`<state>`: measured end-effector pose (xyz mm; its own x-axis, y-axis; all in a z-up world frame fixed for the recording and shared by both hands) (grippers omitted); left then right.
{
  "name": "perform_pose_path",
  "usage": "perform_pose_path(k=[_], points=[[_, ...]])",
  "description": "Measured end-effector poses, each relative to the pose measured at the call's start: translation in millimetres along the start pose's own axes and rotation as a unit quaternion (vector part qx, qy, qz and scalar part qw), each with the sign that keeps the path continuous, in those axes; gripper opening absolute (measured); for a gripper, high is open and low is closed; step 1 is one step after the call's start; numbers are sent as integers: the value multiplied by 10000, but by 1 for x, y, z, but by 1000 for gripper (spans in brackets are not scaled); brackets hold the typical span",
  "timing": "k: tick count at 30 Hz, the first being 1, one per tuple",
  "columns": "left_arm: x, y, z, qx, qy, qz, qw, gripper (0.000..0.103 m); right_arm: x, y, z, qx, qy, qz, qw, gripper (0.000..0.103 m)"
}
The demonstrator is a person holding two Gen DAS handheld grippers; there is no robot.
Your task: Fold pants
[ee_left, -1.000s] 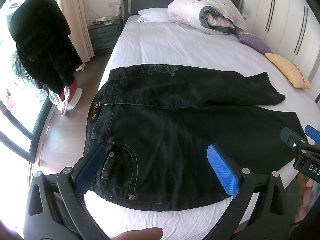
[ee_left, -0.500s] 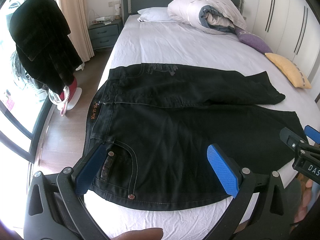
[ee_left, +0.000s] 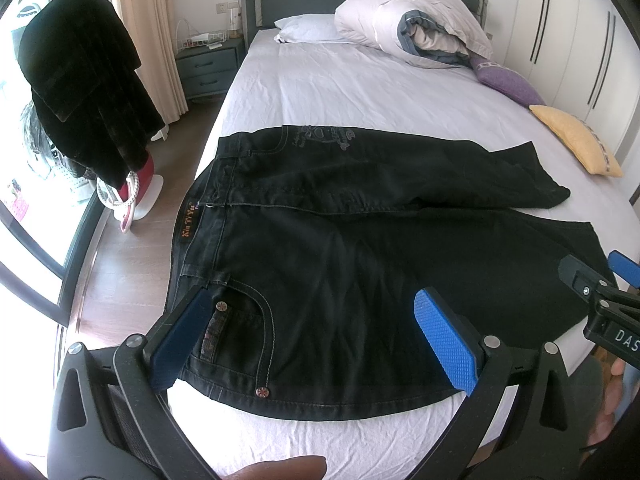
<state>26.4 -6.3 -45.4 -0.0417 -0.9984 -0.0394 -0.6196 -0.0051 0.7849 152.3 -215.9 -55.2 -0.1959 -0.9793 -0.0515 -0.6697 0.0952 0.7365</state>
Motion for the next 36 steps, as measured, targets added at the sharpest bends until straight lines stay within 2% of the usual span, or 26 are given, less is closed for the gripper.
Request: perform_pose_path(k=[21, 29, 32, 36], points=[[0, 0, -1, -1, 10, 13, 10000, 103, -1, -1, 4, -10, 4, 4, 10000, 103], [-3, -10, 3, -16, 9, 169, 9999, 103, -4, -8, 13, -39, 35, -18, 10000, 103], [-10, -17, -6, 5, -40, 354, 9994, 103, -1, -13, 10, -25, 130, -169, 9998, 103], [-20, -38, -26, -8, -328, 263, 9991, 103, -2, -22, -14, -76, 397, -897, 9951, 103]])
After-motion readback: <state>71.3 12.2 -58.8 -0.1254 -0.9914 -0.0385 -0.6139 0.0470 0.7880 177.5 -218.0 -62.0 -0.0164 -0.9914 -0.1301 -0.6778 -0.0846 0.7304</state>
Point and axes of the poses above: each gripper's, at about its wrist camera, not at the fingertips, and y roughly against the way its jaws point, x to its right, z to its underside, the point moved 5 cm from there along -y, roughly the way its jaws point, and after that the axes turned 5 degrees about -y, right-handed, at the moved point
